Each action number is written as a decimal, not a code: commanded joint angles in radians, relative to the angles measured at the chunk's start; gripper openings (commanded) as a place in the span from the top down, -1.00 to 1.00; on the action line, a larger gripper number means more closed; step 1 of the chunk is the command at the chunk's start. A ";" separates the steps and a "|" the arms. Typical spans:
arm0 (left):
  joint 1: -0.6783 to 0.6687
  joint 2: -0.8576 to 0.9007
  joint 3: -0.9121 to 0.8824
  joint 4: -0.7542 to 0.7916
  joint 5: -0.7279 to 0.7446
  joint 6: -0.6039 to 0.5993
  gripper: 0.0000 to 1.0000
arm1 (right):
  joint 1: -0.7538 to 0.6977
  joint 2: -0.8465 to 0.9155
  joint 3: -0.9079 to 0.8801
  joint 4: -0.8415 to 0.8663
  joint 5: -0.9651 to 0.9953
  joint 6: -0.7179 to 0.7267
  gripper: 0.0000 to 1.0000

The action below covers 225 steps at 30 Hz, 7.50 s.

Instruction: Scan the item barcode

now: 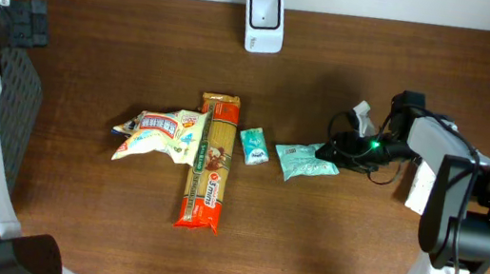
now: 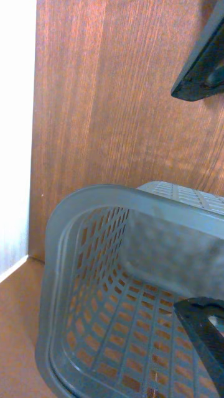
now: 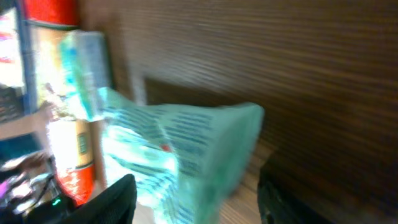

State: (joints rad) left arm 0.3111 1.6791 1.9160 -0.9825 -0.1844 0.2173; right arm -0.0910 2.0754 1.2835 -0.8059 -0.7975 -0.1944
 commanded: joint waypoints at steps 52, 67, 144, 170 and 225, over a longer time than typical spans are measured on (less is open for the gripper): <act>0.004 -0.011 0.013 0.002 0.004 0.009 -0.98 | 0.535 0.203 0.570 1.083 1.367 -0.620 0.92; 0.004 -0.011 0.013 0.002 0.003 0.009 -0.98 | 0.544 0.338 0.570 1.326 1.204 -0.805 0.92; 0.004 -0.011 0.013 0.002 0.004 0.009 -0.98 | 0.469 0.222 0.441 -0.252 0.359 0.346 0.69; 0.004 -0.011 0.013 0.002 0.004 0.009 -0.98 | 0.354 0.142 0.406 -0.265 -0.162 0.084 0.92; 0.004 -0.011 0.013 0.002 0.004 0.009 -0.98 | 0.563 0.499 1.019 0.605 1.491 -0.702 0.92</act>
State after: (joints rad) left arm 0.3111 1.6791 1.9171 -0.9821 -0.1841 0.2173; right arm 0.4648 2.5099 2.2917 -0.2417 0.6659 -0.7036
